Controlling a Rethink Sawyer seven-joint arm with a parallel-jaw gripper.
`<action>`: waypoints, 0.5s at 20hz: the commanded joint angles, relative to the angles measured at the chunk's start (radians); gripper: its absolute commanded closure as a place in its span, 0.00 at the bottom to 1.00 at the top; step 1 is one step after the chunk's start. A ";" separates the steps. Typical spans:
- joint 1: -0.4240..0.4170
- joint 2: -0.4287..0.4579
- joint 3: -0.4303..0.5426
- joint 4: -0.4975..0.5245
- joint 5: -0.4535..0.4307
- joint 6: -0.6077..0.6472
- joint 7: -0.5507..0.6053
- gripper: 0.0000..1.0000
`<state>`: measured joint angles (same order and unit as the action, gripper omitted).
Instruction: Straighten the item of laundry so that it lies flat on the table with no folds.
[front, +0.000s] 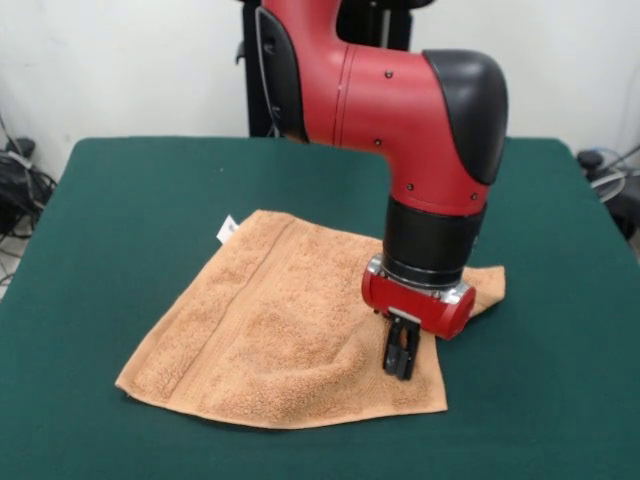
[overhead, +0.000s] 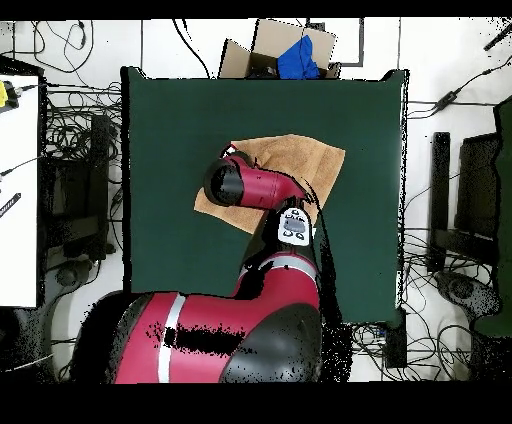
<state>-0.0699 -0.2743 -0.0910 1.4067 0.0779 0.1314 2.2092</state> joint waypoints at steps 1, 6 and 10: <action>-0.020 0.055 0.110 0.077 -0.059 -0.032 0.061 1.00; 0.003 0.078 0.072 0.046 -0.008 -0.043 0.118 1.00; 0.025 0.086 0.031 0.017 0.016 -0.069 0.147 1.00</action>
<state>-0.0677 -0.2718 -0.0918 1.4058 0.0757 0.1173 2.2092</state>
